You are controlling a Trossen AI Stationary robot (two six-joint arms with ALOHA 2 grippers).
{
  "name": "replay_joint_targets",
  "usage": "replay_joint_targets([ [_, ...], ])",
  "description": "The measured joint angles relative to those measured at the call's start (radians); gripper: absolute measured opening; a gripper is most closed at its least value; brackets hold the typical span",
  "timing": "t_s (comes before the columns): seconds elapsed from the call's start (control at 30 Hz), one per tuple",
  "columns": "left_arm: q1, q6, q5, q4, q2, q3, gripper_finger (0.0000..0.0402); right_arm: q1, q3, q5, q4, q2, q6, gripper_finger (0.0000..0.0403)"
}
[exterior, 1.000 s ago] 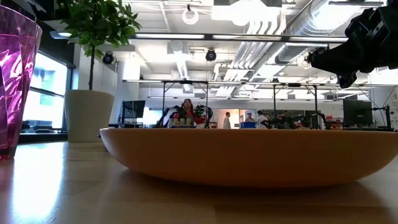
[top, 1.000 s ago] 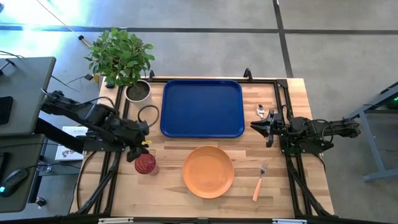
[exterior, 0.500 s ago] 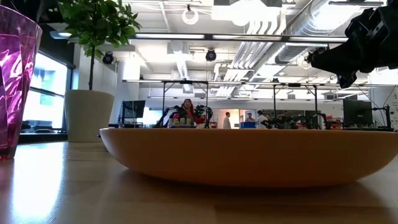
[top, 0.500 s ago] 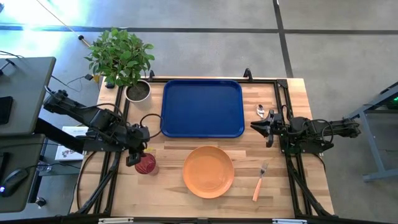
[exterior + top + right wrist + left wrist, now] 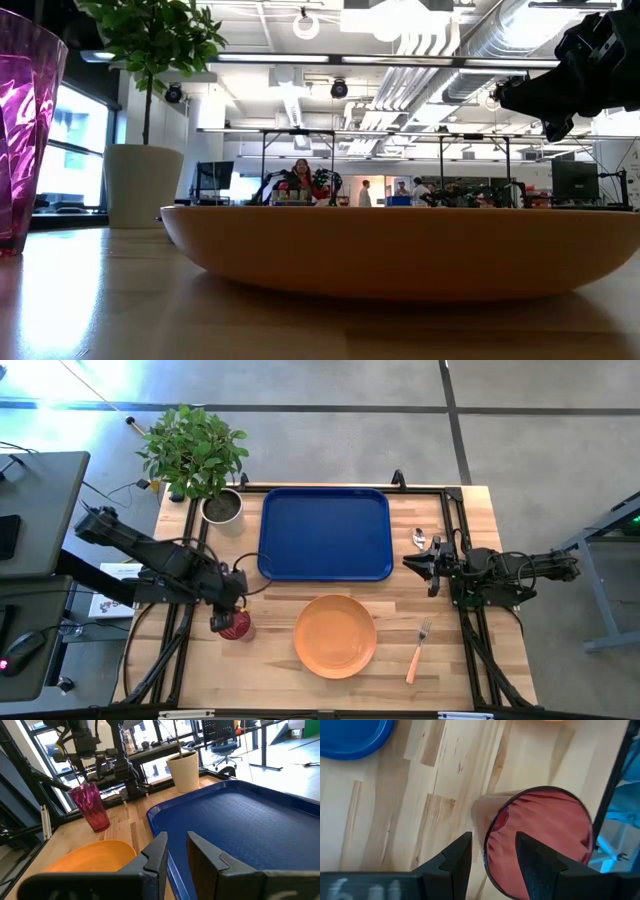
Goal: Pick and place plate/cup/fork/spoon on tray
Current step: Put the violet glass on the blue serving tray
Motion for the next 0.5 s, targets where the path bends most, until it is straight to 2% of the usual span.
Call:
replay_joint_targets([
  [0.37, 0.001, -0.006, -0.057, -0.057, 0.080, 0.000, 0.0142, 0.000, 0.000, 0.000, 0.000, 0.000, 0.000, 0.0062],
  [0.5, 0.001, -0.006, -0.059, -0.057, 0.099, 0.000, 0.0119, 0.000, 0.000, 0.000, 0.000, 0.000, 0.001, 0.0062],
])
